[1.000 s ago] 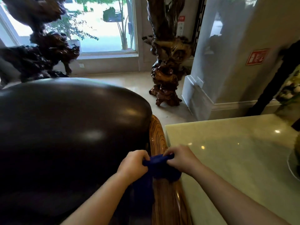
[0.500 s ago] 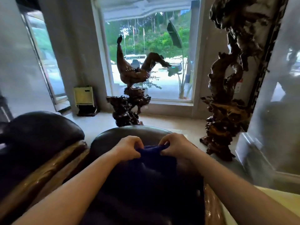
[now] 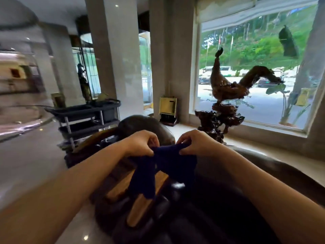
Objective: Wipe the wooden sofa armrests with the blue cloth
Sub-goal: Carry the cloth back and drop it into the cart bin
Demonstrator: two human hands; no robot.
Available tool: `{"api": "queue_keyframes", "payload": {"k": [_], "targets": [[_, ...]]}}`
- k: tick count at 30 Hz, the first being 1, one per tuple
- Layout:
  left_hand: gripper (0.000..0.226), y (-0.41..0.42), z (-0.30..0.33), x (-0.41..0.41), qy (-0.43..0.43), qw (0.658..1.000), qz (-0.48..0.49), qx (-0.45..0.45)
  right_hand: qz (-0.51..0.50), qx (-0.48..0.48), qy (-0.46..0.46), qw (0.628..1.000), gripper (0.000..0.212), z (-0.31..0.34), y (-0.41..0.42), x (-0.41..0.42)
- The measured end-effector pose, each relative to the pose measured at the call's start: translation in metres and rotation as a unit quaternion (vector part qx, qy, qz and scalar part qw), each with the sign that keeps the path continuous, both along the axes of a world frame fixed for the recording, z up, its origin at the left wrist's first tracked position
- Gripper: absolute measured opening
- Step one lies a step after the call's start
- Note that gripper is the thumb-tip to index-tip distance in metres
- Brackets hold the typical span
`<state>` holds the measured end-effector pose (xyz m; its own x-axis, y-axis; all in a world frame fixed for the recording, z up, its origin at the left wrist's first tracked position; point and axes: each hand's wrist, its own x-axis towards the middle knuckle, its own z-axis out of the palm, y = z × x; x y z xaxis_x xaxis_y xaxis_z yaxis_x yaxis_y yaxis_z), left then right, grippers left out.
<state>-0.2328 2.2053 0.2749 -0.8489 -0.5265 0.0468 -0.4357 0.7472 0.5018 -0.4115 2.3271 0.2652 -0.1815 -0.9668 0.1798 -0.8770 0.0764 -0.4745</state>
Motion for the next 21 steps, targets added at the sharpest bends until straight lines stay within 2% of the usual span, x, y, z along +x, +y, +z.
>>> {"api": "queue_keyframes", "payload": {"k": [10, 21], "targets": [[0.024, -0.138, -0.004, 0.152, -0.006, 0.992, 0.127, 0.002, 0.125, 0.023, 0.005, 0.992, 0.023, 0.004, -0.184, 0.127], [0.019, -0.335, -0.018, 0.234, 0.015, 0.972, 0.231, 0.034, 0.244, 0.020, 0.043, 0.969, 0.027, 0.006, -0.433, 0.198]]}}
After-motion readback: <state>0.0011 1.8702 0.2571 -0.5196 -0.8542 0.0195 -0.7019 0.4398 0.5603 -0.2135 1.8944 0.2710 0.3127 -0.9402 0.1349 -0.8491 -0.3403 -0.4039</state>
